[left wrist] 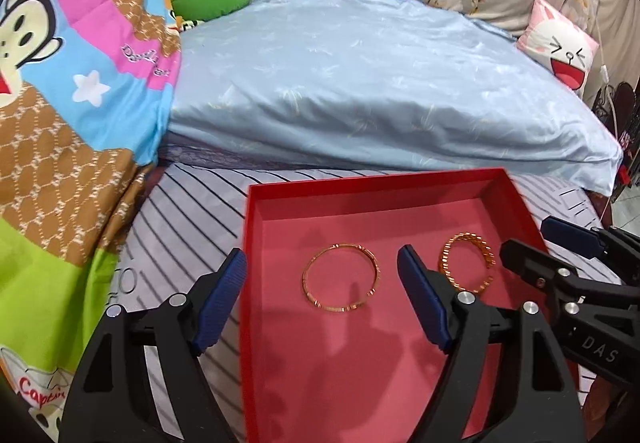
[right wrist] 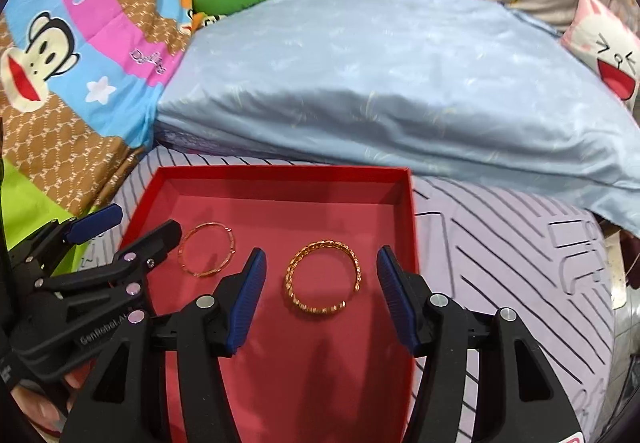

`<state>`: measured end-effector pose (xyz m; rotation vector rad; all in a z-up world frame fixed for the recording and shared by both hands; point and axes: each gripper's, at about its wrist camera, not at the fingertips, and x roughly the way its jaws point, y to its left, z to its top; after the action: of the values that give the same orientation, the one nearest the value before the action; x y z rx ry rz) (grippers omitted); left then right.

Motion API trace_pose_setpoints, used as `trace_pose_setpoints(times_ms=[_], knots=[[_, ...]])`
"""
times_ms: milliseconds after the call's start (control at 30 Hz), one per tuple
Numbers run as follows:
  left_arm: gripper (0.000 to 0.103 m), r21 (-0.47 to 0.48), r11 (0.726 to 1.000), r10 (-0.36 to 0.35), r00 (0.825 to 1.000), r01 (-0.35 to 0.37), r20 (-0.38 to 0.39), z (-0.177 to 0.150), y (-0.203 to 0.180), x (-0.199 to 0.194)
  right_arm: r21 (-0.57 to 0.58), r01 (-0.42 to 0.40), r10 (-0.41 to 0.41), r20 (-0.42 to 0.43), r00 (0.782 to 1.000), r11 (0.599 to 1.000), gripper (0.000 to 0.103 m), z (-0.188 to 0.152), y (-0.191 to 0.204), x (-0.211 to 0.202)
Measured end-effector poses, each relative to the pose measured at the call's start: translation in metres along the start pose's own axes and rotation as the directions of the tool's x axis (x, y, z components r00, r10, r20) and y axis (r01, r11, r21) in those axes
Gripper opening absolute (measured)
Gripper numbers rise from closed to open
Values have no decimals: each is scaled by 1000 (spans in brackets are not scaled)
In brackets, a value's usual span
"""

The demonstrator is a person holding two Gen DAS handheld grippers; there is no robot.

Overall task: Organize jewelry
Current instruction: 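Carry both gold bangles into the red tray and open both tools, then move the left tool to the yellow bead bracelet while the right tool reaches the yellow-green bracelet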

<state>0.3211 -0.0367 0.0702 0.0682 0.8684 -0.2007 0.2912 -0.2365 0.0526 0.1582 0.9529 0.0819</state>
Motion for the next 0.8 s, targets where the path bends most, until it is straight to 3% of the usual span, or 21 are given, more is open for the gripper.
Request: trace_pose_setpoints(times_ms=[333, 567, 800], knots=[[81, 32, 999, 14, 995, -17, 95, -51, -3, -89, -11, -13, 14, 66, 998, 1000, 56, -52, 3, -78], [81, 23, 1000, 10, 997, -12, 81, -117, 5, -127, -35, 26, -23, 80, 997, 999, 57, -120, 7, -119], [81, 35, 999, 31, 999, -32, 34, -190, 10, -141, -51, 77, -73, 65, 995, 996, 57, -186, 15, -136]])
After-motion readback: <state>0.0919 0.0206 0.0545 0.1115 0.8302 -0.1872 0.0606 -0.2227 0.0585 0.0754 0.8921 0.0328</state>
